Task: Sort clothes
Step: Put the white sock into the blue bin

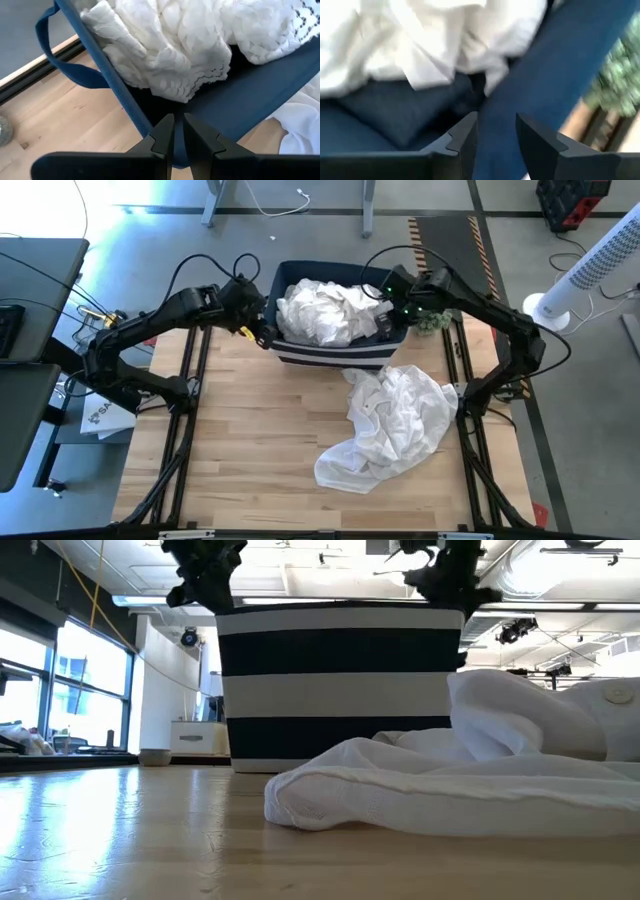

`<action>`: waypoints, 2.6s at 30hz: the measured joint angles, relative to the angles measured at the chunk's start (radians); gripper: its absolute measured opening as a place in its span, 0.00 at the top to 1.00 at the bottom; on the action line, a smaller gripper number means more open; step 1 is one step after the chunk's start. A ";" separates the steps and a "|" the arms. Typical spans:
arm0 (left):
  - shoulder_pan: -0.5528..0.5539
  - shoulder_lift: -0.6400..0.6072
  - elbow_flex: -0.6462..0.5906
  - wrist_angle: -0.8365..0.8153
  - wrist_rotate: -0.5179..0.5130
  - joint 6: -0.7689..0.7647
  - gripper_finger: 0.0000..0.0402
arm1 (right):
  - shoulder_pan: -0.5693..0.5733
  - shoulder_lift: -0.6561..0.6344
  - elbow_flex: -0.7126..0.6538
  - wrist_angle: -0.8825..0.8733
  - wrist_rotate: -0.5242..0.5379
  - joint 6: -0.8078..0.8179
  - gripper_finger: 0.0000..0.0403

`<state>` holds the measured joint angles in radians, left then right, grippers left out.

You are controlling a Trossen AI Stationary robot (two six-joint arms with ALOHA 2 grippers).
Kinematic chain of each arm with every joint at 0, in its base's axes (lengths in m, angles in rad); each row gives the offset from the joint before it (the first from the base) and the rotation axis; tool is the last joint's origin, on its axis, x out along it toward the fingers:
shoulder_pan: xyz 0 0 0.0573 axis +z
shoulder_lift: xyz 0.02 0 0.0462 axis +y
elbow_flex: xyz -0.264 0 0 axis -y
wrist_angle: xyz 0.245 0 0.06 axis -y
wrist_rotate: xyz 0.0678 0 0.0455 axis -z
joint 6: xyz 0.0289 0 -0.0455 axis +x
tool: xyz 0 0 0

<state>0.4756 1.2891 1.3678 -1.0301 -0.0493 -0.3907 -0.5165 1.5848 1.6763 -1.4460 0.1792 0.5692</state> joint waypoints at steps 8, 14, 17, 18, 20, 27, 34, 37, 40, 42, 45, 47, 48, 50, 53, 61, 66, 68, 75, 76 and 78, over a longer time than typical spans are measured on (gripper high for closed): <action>-0.032 -0.001 0.001 -0.038 -0.037 -0.022 0.90 | -0.062 0.001 -0.129 0.443 -0.101 -0.088 0.67; -0.030 -0.007 0.002 -0.145 -0.154 -0.053 0.90 | -0.061 0.012 0.005 0.519 -0.111 -0.127 0.67; -0.031 -0.018 0.002 -0.159 -0.165 -0.065 0.90 | -0.065 0.003 0.149 0.357 0.026 -0.123 0.67; -0.031 -0.023 0.001 -0.157 -0.162 -0.072 0.90 | -0.067 0.004 0.187 0.302 0.074 -0.121 0.67; -0.031 -0.034 -0.002 -0.148 -0.159 -0.083 0.90 | -0.070 0.006 0.252 0.213 0.134 -0.112 0.67; -0.039 -0.079 0.034 -0.007 -0.104 -0.049 0.90 | -0.053 0.006 0.338 0.117 -0.122 -0.245 0.67; -0.094 -0.114 0.133 0.007 -0.091 0.023 0.90 | 0.181 0.006 0.337 0.012 -0.570 -0.418 0.67; -0.106 -0.127 0.135 0.005 -0.094 0.027 0.90 | 0.349 0.006 0.337 -0.044 -0.555 -0.413 0.67; -0.113 -0.131 0.135 0.002 -0.094 0.027 0.90 | 0.508 0.006 0.334 -0.091 -0.413 -0.318 0.67; -0.118 -0.132 0.135 0.002 -0.092 0.034 0.90 | 0.587 0.001 0.300 -0.100 -0.280 -0.208 0.67; -0.119 -0.130 0.136 0.002 -0.091 0.062 0.90 | 0.655 -0.024 0.182 -0.117 -0.203 -0.089 0.67; -0.119 -0.129 0.136 0.002 -0.091 0.074 0.90 | 0.668 -0.051 0.072 -0.083 -0.201 -0.043 0.66; -0.119 -0.129 0.136 0.002 -0.091 0.082 0.90 | 0.671 -0.064 0.012 -0.040 -0.209 -0.044 0.65; -0.119 -0.129 0.136 0.002 -0.089 0.090 0.90 | 0.674 -0.086 -0.104 0.087 -0.225 -0.096 0.63; -0.118 -0.129 0.137 0.002 -0.062 0.104 0.90 | 0.675 -0.102 -0.263 0.259 -0.196 -0.217 0.59; -0.119 -0.129 0.137 0.002 0.055 0.115 0.90 | 0.655 -0.087 -0.640 0.647 -0.081 -0.499 0.58; -0.119 -0.129 0.137 0.002 0.063 0.113 0.90 | 0.603 -0.086 -0.788 0.812 -0.022 -0.499 0.58; -0.119 -0.129 0.137 0.002 0.057 0.108 0.90 | 0.579 -0.086 -0.845 0.875 -0.029 -0.500 0.59; -0.119 -0.129 0.137 0.003 0.015 0.086 0.90 | 0.533 -0.086 -0.927 0.909 -0.162 -0.426 0.85; -0.119 -0.129 0.137 0.003 0.003 0.083 0.90 | 0.534 -0.086 -0.920 0.882 -0.165 -0.410 0.92; -0.119 -0.129 0.137 0.003 -0.014 0.078 0.90 | 0.534 -0.086 -0.890 0.828 -0.166 -0.392 0.97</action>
<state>0.3569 1.1599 1.5043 -1.0272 -0.0636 -0.3130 0.0174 1.4990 0.7861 -0.6184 0.0134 0.1769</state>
